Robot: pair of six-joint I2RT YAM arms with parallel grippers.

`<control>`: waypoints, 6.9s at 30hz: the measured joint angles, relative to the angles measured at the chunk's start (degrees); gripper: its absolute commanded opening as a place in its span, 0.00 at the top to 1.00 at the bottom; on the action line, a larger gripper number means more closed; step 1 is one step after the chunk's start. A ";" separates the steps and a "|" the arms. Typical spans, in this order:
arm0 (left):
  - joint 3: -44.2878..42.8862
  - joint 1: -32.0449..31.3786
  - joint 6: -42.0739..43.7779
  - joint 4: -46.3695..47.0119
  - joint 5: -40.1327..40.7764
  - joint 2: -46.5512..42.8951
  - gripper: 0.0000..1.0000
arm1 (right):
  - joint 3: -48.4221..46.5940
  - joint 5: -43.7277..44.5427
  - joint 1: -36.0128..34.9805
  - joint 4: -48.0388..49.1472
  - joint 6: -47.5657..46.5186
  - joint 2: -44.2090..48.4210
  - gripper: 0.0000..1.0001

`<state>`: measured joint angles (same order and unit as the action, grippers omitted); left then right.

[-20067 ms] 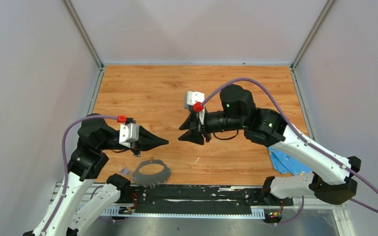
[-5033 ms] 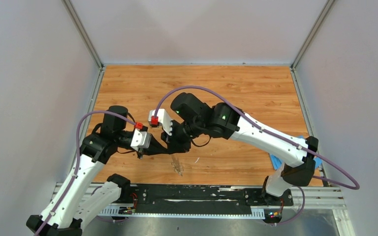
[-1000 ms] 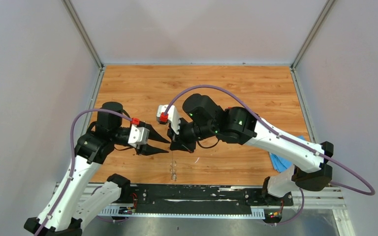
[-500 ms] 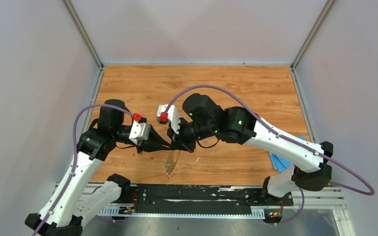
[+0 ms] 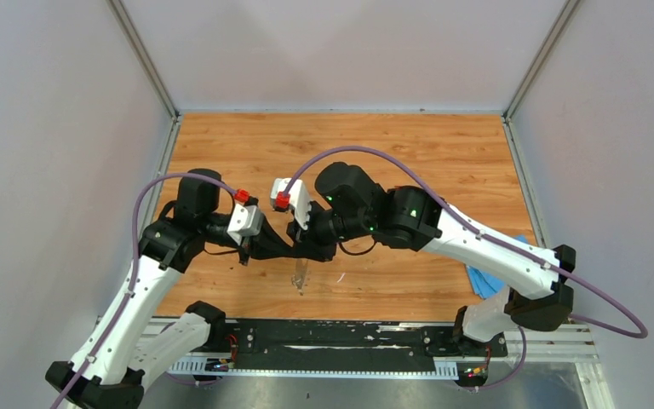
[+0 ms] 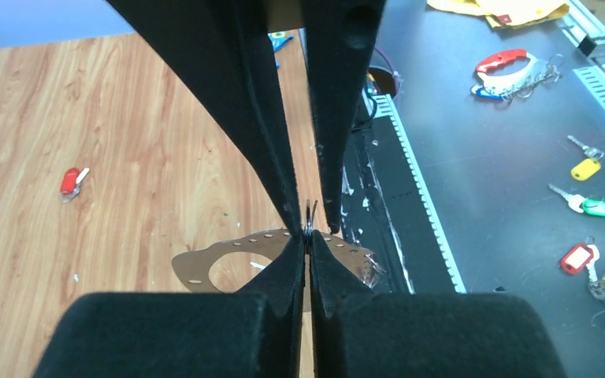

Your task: Put the keys on the keyring

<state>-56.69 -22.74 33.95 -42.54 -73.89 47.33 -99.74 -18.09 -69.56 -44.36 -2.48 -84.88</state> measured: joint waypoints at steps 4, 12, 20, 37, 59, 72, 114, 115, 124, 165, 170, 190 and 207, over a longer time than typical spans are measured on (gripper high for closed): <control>-0.33 0.00 -1.46 0.00 -0.13 1.46 1.00 | 7.43 2.89 0.07 6.49 0.83 5.22 0.56; -1.99 0.00 -1.60 -0.04 -1.53 1.90 1.00 | 31.17 4.68 0.87 28.33 0.98 24.87 0.51; -4.02 0.00 -0.92 0.04 -1.99 1.81 1.00 | 42.51 3.67 0.90 46.40 -0.07 28.11 0.53; -4.13 0.00 -0.68 0.02 -1.99 1.53 1.00 | 43.87 -0.63 0.90 54.45 -0.26 24.72 0.72; -1.90 0.04 0.92 0.63 0.39 -2.25 0.65 | 27.06 2.95 0.90 31.30 -0.57 17.88 1.00; -1.81 0.04 1.62 0.61 0.11 1.73 0.78 | 13.84 2.40 0.90 13.22 -2.54 10.05 1.00; -1.46 -0.28 23.30 0.37 0.04 -11.32 1.00 | 40.54 23.21 19.61 28.50 8.17 28.79 0.36; -1.46 -0.28 24.46 0.37 -0.04 -11.93 1.00 | 41.99 24.37 20.96 28.72 8.81 28.50 0.36; 0.76 -0.28 26.67 0.17 -0.02 -13.57 1.00 | 46.38 32.81 34.95 32.37 15.82 18.25 0.30; 3.02 -0.28 12.70 0.20 -0.46 -7.69 1.00 | 27.71 27.54 46.90 37.16 9.49 -26.21 0.64; 3.02 -0.28 12.66 0.20 -0.44 -7.69 1.00 | 27.19 27.54 46.82 37.05 9.44 -26.51 0.73; 2.36 -0.28 12.31 0.22 -0.20 -7.45 1.00 | 26.95 27.10 45.51 36.59 8.85 -26.34 1.00; 2.36 -0.28 12.24 0.20 0.37 -7.06 1.00 | 28.89 28.92 44.48 36.65 10.69 -21.97 0.46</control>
<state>-54.33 -23.03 46.19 -42.35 -73.52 40.27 -70.85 10.83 -25.08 -7.70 8.21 -106.85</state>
